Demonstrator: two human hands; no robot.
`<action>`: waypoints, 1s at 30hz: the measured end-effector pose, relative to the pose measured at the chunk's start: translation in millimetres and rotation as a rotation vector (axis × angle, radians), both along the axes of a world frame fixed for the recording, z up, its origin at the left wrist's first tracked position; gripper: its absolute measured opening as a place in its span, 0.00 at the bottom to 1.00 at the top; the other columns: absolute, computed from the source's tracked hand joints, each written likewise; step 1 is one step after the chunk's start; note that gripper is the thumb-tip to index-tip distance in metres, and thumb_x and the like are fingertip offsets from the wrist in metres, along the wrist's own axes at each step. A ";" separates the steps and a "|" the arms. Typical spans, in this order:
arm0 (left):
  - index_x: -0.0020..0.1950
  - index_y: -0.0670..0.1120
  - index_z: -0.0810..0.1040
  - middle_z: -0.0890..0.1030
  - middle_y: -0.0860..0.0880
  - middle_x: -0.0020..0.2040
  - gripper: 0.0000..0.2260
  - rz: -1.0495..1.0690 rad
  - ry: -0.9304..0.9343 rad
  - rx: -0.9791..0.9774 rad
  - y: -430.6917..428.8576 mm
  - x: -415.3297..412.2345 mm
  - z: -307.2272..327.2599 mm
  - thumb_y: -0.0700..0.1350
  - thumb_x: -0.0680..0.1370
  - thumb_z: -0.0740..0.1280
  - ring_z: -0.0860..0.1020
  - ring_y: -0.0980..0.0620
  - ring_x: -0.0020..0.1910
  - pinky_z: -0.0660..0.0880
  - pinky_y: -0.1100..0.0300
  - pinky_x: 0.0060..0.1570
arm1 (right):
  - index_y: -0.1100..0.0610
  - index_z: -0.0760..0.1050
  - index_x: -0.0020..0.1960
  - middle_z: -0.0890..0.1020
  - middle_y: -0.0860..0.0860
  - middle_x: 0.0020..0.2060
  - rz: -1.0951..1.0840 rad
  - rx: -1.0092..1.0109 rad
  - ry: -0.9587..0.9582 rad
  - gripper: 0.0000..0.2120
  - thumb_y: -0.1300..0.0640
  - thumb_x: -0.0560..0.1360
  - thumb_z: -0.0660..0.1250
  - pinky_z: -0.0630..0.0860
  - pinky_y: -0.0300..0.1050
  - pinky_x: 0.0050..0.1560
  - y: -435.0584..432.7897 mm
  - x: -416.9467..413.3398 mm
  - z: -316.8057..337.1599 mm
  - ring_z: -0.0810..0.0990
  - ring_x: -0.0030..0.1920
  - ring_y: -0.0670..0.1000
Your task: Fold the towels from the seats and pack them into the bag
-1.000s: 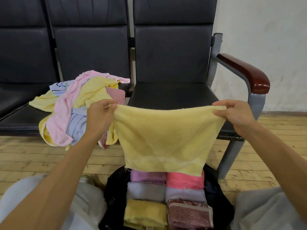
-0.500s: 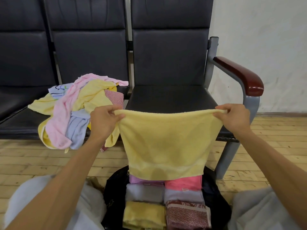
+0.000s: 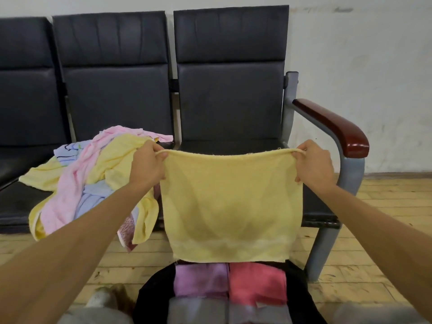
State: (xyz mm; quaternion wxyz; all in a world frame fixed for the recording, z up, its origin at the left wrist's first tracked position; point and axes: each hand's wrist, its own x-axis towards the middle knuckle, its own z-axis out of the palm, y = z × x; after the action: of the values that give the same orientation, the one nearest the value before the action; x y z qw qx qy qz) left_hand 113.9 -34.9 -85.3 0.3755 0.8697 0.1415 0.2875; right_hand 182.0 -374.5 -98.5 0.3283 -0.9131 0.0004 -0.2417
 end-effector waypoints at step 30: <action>0.49 0.48 0.66 0.77 0.44 0.49 0.03 -0.216 0.252 -0.274 -11.2 6.7 -84.2 0.42 0.83 0.58 0.83 0.46 0.42 0.79 0.51 0.43 | 0.55 0.81 0.54 0.83 0.45 0.40 0.407 -0.395 0.290 0.10 0.57 0.81 0.61 0.72 0.31 0.39 -24.9 19.0 -33.1 0.82 0.39 0.44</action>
State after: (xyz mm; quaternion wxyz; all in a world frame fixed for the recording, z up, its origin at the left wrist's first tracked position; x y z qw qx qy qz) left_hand 120.5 -46.1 -169.5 0.4982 0.8496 0.1311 0.1128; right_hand 201.0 -399.4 -131.6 0.1827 -0.9655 -0.1825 -0.0337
